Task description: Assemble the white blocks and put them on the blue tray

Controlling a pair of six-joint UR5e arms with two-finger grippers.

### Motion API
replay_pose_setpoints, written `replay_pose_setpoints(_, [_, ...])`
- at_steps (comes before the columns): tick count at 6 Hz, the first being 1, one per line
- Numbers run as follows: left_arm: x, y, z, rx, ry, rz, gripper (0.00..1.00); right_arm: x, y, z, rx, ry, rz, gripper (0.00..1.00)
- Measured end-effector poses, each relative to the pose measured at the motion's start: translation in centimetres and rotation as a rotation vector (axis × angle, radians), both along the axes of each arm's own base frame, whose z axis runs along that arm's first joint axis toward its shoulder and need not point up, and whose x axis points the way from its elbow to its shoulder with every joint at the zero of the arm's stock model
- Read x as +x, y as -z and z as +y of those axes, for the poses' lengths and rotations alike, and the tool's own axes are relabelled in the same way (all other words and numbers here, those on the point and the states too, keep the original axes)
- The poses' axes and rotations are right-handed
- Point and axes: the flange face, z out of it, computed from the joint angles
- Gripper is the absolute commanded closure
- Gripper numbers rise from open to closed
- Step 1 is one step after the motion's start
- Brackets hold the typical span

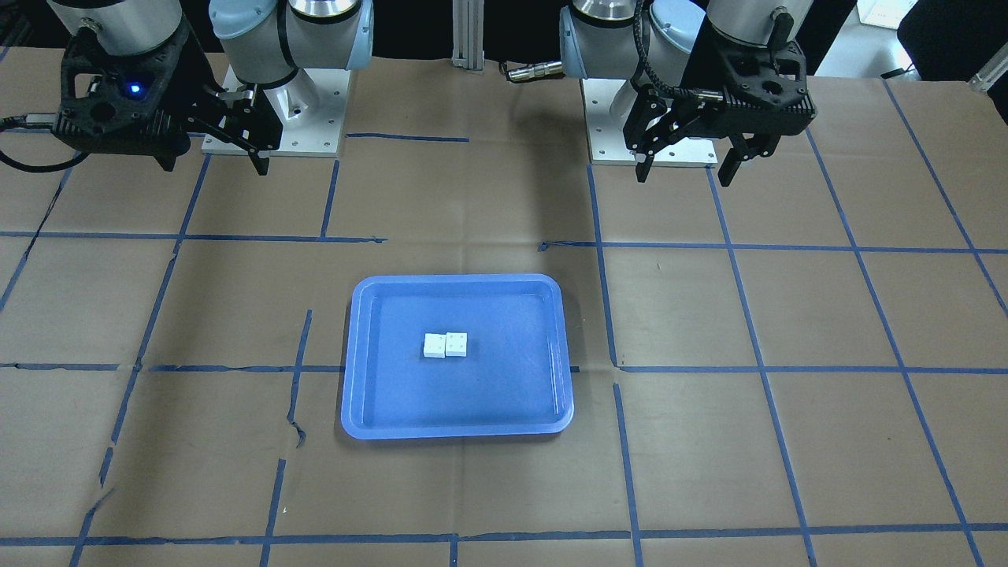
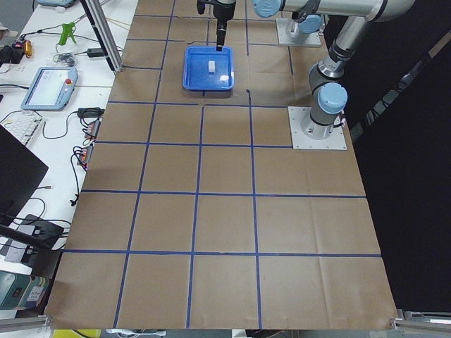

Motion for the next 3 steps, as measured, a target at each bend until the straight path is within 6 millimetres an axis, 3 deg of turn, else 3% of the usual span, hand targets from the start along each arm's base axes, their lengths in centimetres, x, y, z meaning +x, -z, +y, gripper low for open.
replay_pose_setpoints(3, [0.00,0.00,0.00,0.000,0.000,0.000,0.01,0.03,0.45,-0.27,0.007,0.002,-0.003,0.00])
